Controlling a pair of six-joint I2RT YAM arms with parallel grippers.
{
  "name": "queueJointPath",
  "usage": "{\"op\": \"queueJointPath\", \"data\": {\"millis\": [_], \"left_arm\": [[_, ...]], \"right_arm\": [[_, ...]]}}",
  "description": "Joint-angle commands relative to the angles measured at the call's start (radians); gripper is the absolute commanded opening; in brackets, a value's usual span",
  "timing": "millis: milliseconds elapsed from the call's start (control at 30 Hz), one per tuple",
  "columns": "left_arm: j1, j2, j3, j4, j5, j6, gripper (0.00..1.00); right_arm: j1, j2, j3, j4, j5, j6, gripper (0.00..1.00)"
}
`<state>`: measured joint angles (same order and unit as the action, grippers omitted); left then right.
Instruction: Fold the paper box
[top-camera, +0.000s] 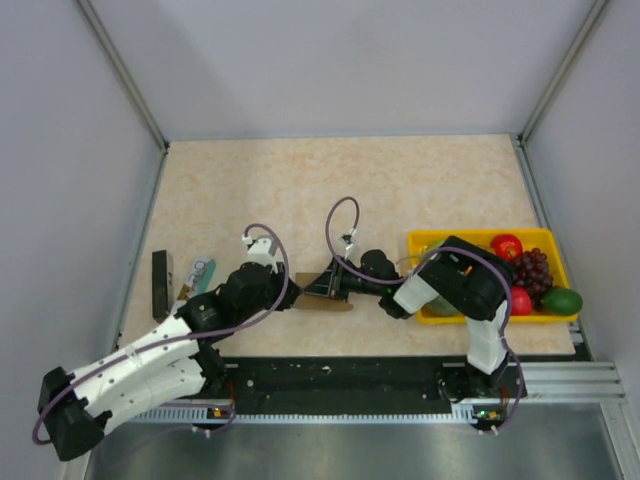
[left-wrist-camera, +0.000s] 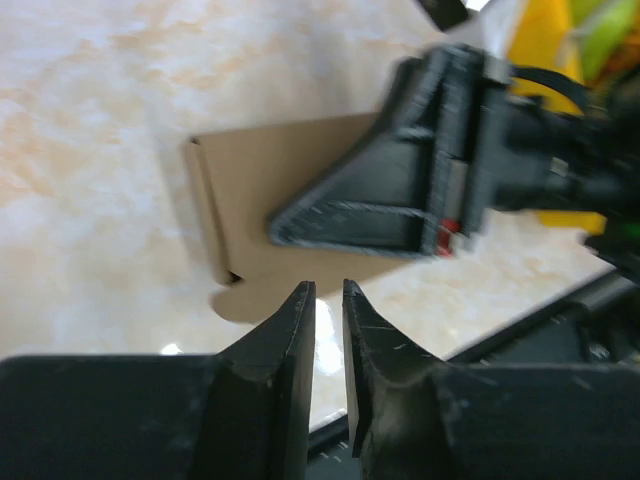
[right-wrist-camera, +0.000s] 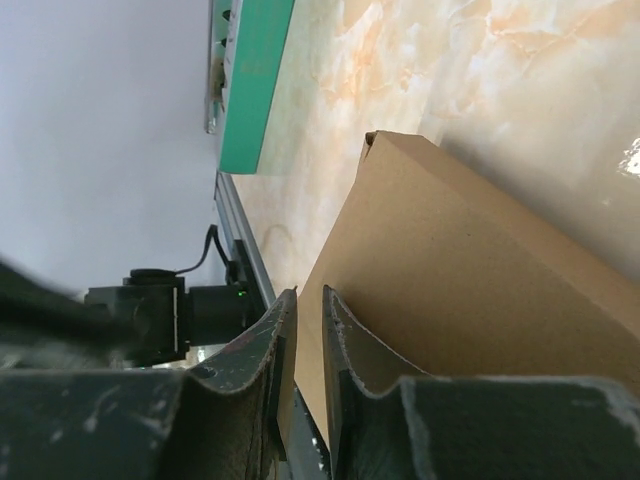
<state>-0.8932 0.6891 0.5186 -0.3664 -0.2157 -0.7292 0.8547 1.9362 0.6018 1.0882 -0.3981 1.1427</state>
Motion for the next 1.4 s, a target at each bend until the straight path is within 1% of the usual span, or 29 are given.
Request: {"op": "queueJointPath", "data": {"millis": [0, 67, 100, 200, 233, 267, 400, 467, 567, 667, 733, 767, 800, 833, 867, 967, 1033, 1067, 1100, 1167, 1200, 1233, 1267, 1300, 1367], "left_arm": [[0.170, 0.134, 0.025, 0.117, 0.165, 0.073, 0.16], [0.249, 0.165, 0.005, 0.150, 0.261, 0.080, 0.12], [0.257, 0.173, -0.018, 0.161, 0.271, 0.085, 0.09], [0.260, 0.199, -0.075, 0.240, 0.318, 0.100, 0.08], [0.260, 0.208, -0.089, 0.304, 0.340, 0.105, 0.08], [0.260, 0.233, -0.098, 0.326, 0.358, 0.109, 0.08], [0.260, 0.305, -0.083, 0.346, 0.409, 0.137, 0.07], [0.260, 0.358, -0.083, 0.359, 0.427, 0.137, 0.04], [0.260, 0.424, -0.094, 0.357, 0.415, 0.131, 0.00], [0.260, 0.466, -0.133, 0.402, 0.389, 0.120, 0.00], [0.261, 0.495, -0.152, 0.423, 0.386, 0.119, 0.00], [0.260, 0.501, -0.164, 0.435, 0.384, 0.116, 0.00], [0.260, 0.509, -0.167, 0.451, 0.384, 0.117, 0.00], [0.260, 0.523, -0.170, 0.452, 0.383, 0.117, 0.00], [0.260, 0.529, -0.172, 0.454, 0.383, 0.120, 0.00], [0.260, 0.535, -0.183, 0.469, 0.381, 0.120, 0.00], [0.260, 0.524, -0.184, 0.466, 0.384, 0.119, 0.00], [0.260, 0.517, -0.180, 0.457, 0.384, 0.120, 0.00], [0.260, 0.509, -0.175, 0.446, 0.384, 0.120, 0.00], [0.260, 0.471, -0.149, 0.394, 0.384, 0.140, 0.00], [0.260, 0.452, -0.140, 0.373, 0.377, 0.146, 0.00], [0.260, 0.417, -0.131, 0.371, 0.369, 0.158, 0.04], [0.260, 0.402, -0.117, 0.321, 0.363, 0.166, 0.07], [0.260, 0.388, -0.109, 0.311, 0.360, 0.171, 0.09], [0.263, 0.362, -0.082, 0.290, 0.364, 0.183, 0.15]], "right_arm": [[-0.002, -0.054, 0.003, -0.086, -0.002, -0.098, 0.17], [-0.003, -0.078, 0.013, -0.128, -0.001, -0.113, 0.18], [-0.003, -0.085, 0.018, -0.146, 0.001, -0.124, 0.18], [-0.002, -0.105, 0.042, -0.214, 0.010, -0.149, 0.18], [-0.002, -0.108, 0.055, -0.226, 0.010, -0.152, 0.18], [-0.003, -0.108, 0.058, -0.244, 0.007, -0.155, 0.18], [-0.003, -0.120, 0.046, -0.255, 0.024, -0.158, 0.17], [-0.003, -0.121, 0.035, -0.246, 0.028, -0.152, 0.15], [-0.003, -0.132, 0.023, -0.222, 0.018, -0.143, 0.11], [-0.006, -0.199, 0.020, -0.254, 0.004, -0.152, 0.10], [-0.019, -0.253, -0.002, -0.304, 0.010, -0.162, 0.10], [-0.020, -0.316, -0.011, -0.330, 0.015, -0.179, 0.10], [-0.022, -0.344, -0.020, -0.358, 0.018, -0.195, 0.10], [-0.022, -0.370, -0.033, -0.425, 0.016, -0.210, 0.10], [-0.022, -0.399, -0.043, -0.436, 0.016, -0.222, 0.09], [-0.023, -0.414, -0.118, -0.386, 0.018, -0.224, 0.09], [-0.028, -0.385, -0.155, -0.361, 0.024, -0.227, 0.09], [-0.029, -0.364, -0.174, -0.258, 0.018, -0.207, 0.09], [-0.043, -0.315, -0.203, -0.202, 0.007, -0.195, 0.09], [-0.058, -0.260, -0.215, -0.105, -0.015, -0.172, 0.08], [-0.065, -0.238, -0.212, -0.100, -0.016, -0.176, 0.08], [-0.065, -0.205, -0.206, -0.112, -0.009, -0.184, 0.08], [-0.065, -0.194, -0.200, -0.120, -0.008, -0.198, 0.07], [-0.065, -0.188, -0.197, -0.123, -0.010, -0.202, 0.07], [-0.066, -0.221, -0.195, -0.140, -0.016, -0.208, 0.06]]}}
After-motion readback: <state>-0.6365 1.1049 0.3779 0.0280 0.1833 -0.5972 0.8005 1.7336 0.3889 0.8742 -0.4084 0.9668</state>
